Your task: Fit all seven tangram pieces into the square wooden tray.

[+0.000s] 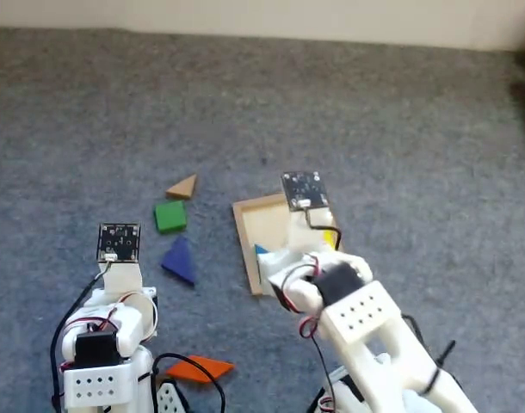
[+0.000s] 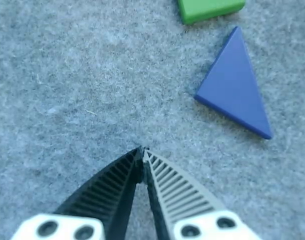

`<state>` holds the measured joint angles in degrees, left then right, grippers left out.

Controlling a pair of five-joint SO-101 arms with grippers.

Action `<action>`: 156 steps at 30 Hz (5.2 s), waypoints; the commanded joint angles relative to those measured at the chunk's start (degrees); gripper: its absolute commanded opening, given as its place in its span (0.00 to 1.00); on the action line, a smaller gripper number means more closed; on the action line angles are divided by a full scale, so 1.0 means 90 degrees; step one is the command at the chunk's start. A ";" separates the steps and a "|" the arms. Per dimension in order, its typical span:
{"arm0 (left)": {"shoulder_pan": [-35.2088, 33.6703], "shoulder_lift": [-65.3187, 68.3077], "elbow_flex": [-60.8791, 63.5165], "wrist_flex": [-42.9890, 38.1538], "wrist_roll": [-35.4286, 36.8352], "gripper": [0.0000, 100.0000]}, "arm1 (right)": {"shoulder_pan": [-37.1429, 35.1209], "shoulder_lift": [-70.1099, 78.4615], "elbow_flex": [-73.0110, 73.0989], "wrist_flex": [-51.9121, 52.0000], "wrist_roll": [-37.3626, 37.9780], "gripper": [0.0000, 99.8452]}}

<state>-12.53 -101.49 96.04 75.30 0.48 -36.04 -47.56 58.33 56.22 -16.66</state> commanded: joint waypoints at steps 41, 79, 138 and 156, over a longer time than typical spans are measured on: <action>-0.3267 -0.0347 -0.0610 -0.0498 -0.0029 0.01 | -0.2662 -0.0044 -0.0200 0.0532 0.0342 0.17; -0.4479 -0.0337 0.0122 -0.2159 -0.0020 0.01 | -0.3492 0.4117 -0.1509 -0.0777 0.0381 0.06; -0.4488 -0.0337 0.0122 -0.2188 -0.0039 0.01 | -0.4938 0.2750 -0.0513 -0.0855 -0.0127 0.18; -0.4537 -0.0347 0.0122 -0.2286 -0.0049 0.01 | -0.5309 0.3639 -0.0571 -0.1109 -0.0576 0.18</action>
<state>-52.44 -101.49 96.04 56.04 0.57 -83.78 -16.35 54.02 46.90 -21.32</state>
